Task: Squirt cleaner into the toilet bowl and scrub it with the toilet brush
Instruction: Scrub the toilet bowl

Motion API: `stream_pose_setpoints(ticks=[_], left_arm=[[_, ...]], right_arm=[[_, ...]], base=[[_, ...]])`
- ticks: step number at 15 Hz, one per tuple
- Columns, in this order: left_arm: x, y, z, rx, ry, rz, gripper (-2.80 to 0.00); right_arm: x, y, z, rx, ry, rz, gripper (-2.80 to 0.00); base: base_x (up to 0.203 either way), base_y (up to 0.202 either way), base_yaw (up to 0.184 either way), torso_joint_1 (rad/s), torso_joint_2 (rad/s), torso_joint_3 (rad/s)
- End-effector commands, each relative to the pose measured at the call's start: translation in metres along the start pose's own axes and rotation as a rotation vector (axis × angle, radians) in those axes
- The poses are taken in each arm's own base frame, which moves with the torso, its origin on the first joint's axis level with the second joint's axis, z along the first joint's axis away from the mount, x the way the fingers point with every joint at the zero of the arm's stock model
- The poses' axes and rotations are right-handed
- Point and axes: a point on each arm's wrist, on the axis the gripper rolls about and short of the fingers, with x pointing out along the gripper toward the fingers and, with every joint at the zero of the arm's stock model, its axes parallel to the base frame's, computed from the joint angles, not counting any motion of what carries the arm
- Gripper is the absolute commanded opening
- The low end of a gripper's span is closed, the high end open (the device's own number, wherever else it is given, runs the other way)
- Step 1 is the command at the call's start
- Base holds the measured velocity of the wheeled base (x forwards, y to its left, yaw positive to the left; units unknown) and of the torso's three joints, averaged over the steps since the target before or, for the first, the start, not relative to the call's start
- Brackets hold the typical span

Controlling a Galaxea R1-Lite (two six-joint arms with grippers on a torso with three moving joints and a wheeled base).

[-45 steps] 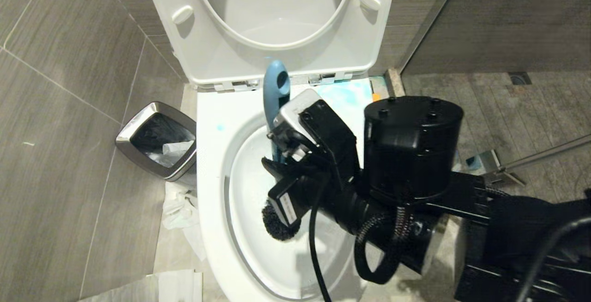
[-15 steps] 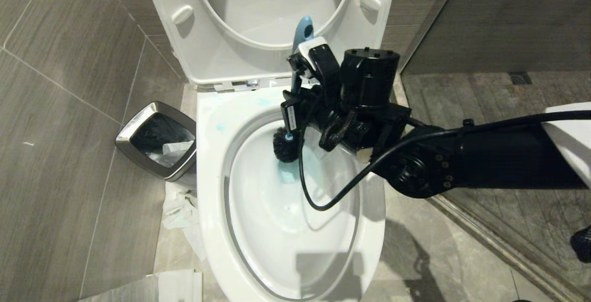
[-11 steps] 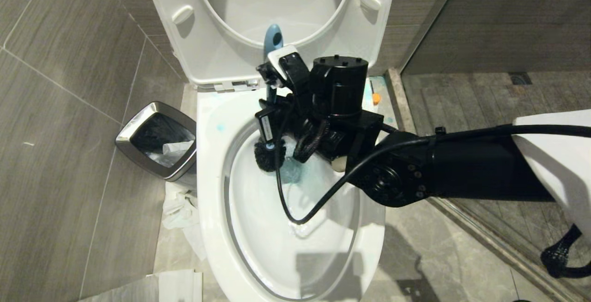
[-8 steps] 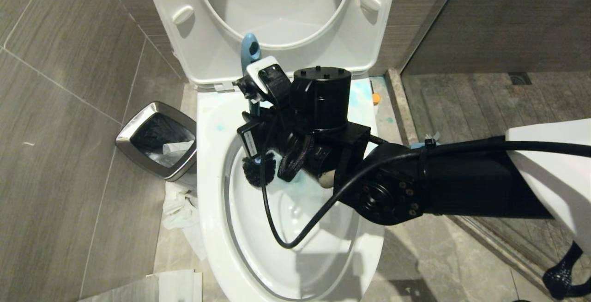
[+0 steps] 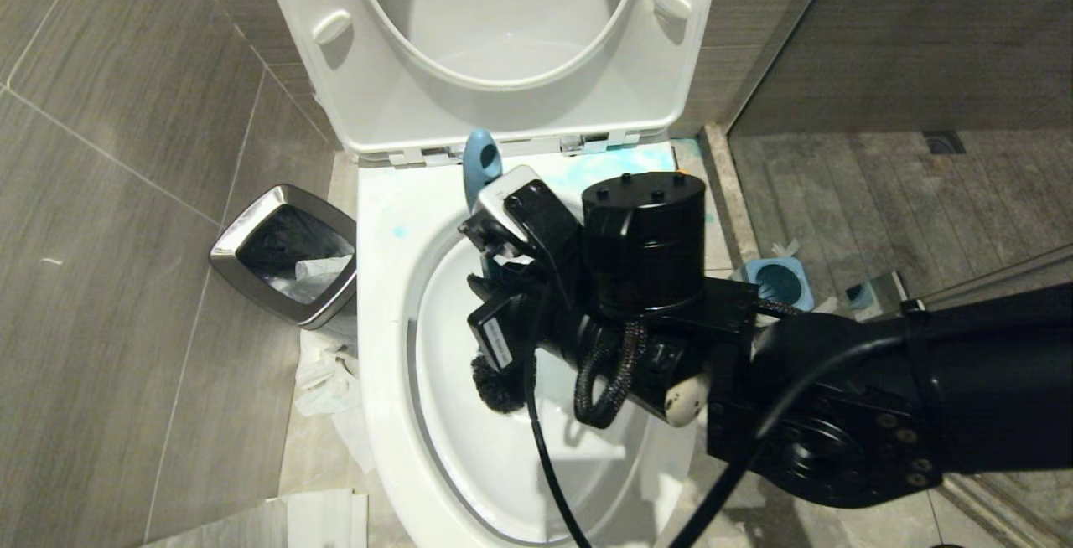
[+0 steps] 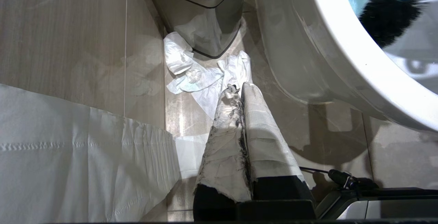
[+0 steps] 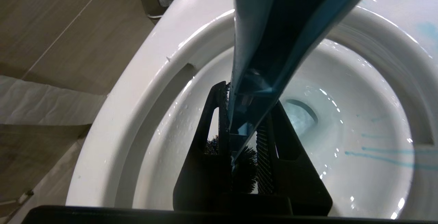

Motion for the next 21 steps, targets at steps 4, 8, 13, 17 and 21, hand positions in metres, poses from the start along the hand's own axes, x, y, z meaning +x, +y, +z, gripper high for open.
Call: stream_pose_setpoints(ticks=[4,8,13,17,21], left_arm=[[0.0,0.0,0.0,0.0,0.0,0.0,-2.8],[0.0,0.0,0.0,0.0,0.0,0.001,-2.8],[0.0,0.0,0.0,0.0,-0.001,0.002,-2.8],[0.0,0.0,0.0,0.0,-0.001,0.001,-2.8],[0.0,0.0,0.0,0.0,0.0,0.001,-2.8]], right_arm=[[-0.037,-0.045,0.012,0.023,-0.029,-0.103,-2.8],[-0.035,-0.072,0.014,0.033,-0.039,-0.179,-2.8],[-0.007,-0.084,0.021,0.041,-0.076,-0.222,-2.8],[0.023,-0.087,0.027,0.045,-0.121,-0.237,-2.8],[0.058,-0.074,0.033,0.047,-0.176,-0.219,-2.8]], base=[[0.0,0.0,0.0,0.0,0.0,0.0],[0.0,0.0,0.0,0.0,0.0,0.0],[0.0,0.0,0.0,0.0,0.0,0.0],[0.0,0.0,0.0,0.0,0.0,0.0],[0.0,0.0,0.0,0.0,0.0,0.0]])
